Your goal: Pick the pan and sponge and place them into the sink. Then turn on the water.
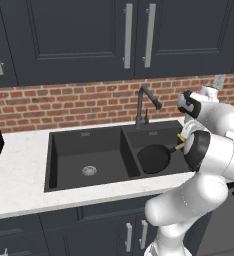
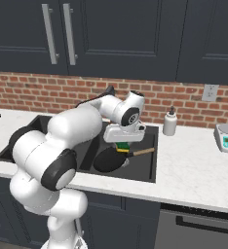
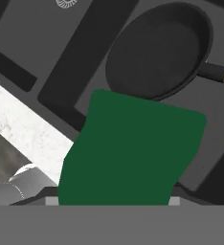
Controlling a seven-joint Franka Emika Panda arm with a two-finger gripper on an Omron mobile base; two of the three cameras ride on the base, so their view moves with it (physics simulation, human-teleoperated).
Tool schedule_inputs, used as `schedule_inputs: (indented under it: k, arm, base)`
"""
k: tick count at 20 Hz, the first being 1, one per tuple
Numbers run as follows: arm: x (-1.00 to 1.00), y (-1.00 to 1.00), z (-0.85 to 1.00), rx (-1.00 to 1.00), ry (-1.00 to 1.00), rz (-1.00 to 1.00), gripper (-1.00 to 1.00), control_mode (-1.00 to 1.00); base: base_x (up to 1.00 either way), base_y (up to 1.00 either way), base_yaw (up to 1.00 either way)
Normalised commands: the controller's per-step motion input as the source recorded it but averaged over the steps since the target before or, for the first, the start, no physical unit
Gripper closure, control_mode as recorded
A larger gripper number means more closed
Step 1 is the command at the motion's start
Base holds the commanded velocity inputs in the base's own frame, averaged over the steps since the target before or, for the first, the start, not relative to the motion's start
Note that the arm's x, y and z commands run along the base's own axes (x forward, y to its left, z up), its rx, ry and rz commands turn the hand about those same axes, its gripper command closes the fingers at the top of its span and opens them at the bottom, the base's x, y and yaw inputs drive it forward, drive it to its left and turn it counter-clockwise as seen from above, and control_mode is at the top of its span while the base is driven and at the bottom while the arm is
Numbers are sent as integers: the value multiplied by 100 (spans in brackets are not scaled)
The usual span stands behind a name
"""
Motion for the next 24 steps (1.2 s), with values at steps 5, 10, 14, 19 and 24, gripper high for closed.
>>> schedule_inputs:
  k: [5, 10, 14, 19, 24]
  arm:
    - [-43, 0, -22, 2, -6, 6, 100, -100]
    - [-57, 5, 3, 0, -9, 11, 100, -100]
    - [0, 22, 0, 0, -1, 4, 100, -100]
    - [27, 27, 0, 0, 0, 2, 100, -100]
    - [7, 6, 0, 0, -4, 4, 100, -100]
  base:
    - [0, 0, 0]
    - [0, 0, 0]
    - [0, 0, 0]
    - [0, 0, 0]
    - [0, 0, 0]
